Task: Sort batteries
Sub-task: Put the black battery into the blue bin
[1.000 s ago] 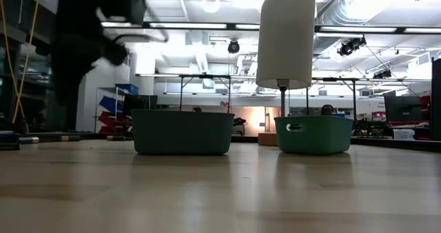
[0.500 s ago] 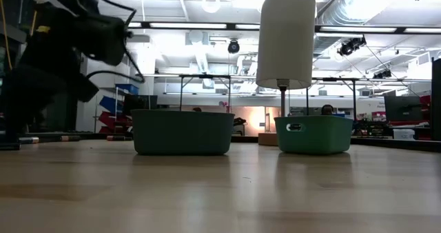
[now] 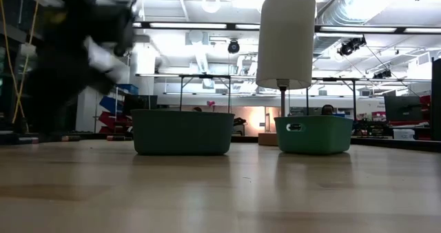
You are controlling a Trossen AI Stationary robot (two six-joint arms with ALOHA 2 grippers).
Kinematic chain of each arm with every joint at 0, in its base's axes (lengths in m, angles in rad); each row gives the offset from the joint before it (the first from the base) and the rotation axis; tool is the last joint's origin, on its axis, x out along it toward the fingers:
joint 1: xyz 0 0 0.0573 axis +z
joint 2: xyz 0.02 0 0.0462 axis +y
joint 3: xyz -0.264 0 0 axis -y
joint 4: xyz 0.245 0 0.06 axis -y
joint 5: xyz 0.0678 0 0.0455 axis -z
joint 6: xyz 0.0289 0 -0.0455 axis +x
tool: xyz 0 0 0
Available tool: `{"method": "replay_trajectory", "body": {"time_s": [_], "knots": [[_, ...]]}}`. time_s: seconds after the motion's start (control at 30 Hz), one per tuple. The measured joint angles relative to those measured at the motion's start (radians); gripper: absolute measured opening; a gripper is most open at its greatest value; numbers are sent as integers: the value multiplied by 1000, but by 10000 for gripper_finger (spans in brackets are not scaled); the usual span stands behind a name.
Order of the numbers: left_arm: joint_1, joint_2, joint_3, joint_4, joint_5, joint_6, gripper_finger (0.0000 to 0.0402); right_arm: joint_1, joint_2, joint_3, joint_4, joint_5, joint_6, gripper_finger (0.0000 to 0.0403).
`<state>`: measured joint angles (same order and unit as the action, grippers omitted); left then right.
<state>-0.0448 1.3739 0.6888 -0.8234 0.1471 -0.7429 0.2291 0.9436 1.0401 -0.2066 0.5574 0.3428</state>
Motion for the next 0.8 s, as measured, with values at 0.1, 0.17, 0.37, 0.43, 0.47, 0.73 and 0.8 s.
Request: {"method": "replay_trajectory", "body": {"time_s": [0.1,0.17,0.37,0.43,0.47,0.73,0.8], "knots": [[5,-1,102,-13,-112,49,8,0,0,0,0,13,14,172],[4,-4,181,44,-183,107,8,0,0,0,-2,17,21,172],[5,-4,259,339,-217,266,10,0,0,0,-3,18,23,172],[6,-5,259,380,-220,274,18,0,0,0,-3,17,24,172],[9,-3,258,379,-223,269,26,0,0,0,-3,17,24,172],[12,-2,257,228,-201,209,141,0,0,0,-15,17,42,172],[11,-2,257,171,-175,194,166,0,0,0,-16,17,42,172]]}}
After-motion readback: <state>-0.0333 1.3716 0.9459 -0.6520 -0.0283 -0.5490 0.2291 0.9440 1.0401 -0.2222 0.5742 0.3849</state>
